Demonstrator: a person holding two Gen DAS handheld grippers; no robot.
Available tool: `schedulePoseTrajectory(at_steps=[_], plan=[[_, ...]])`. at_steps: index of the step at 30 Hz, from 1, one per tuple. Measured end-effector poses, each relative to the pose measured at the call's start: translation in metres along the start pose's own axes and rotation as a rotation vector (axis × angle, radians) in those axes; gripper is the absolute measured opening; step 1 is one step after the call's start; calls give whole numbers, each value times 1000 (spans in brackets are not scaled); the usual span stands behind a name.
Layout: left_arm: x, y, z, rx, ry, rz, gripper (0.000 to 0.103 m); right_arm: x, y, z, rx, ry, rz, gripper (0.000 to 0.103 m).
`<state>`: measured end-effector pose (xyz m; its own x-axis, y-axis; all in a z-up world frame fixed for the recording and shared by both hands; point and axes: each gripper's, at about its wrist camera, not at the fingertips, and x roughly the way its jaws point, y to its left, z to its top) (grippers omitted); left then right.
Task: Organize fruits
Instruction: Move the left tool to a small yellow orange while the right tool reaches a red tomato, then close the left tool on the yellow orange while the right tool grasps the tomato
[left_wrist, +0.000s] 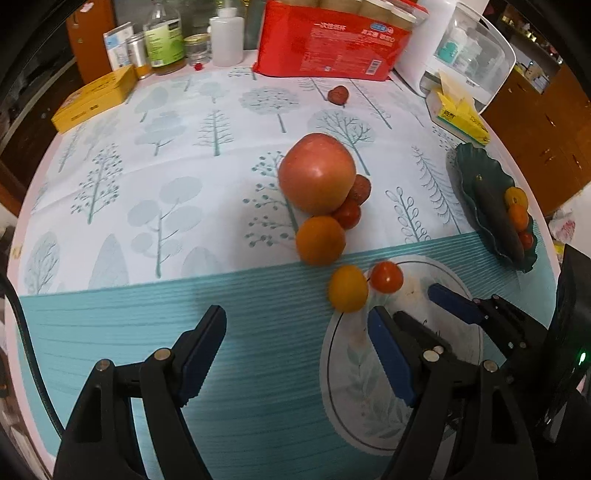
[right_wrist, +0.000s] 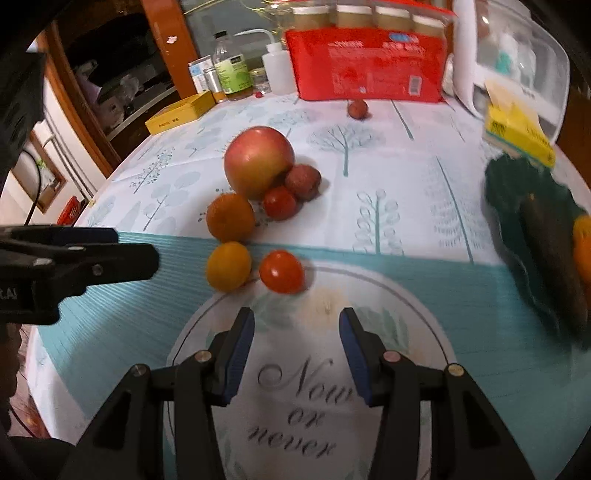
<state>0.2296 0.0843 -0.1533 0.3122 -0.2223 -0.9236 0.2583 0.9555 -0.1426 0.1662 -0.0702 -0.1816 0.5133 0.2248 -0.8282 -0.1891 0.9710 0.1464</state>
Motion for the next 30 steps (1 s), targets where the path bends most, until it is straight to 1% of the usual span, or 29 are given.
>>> schedulePoseTrajectory(at_steps=[6,11,14,16,18,20,22,24,27,30], plan=[[15,-8,10,31,17,-49,78,7,9,8,-75,-40,-27,48],[28,-12,13,47,36,-88,77,11,14,5,-122,-64,-37,48],[36,-12,14,44,52,-104,70,13,16,3,-138,-82,-33,48],[41,-11,14,36,57,-121,64,15,16,4,-140,-88,-35,45],[46,-10,15,29,54,-141,61,17,16,4,-136,-86,-35,36],[49,-9,14,21,54,-155,58,19,15,4,-128,-90,-33,34],[53,-8,14,12,56,-162,49,20,15,4,-121,-92,-24,32],[56,-6,14,3,58,-180,48,21,15,4,-123,-100,-23,30],[58,-6,14,-5,50,-195,46,22,17,4,-140,-101,-32,29],[59,-5,14,-14,47,-219,39,22,17,4,-137,-100,-33,28]])
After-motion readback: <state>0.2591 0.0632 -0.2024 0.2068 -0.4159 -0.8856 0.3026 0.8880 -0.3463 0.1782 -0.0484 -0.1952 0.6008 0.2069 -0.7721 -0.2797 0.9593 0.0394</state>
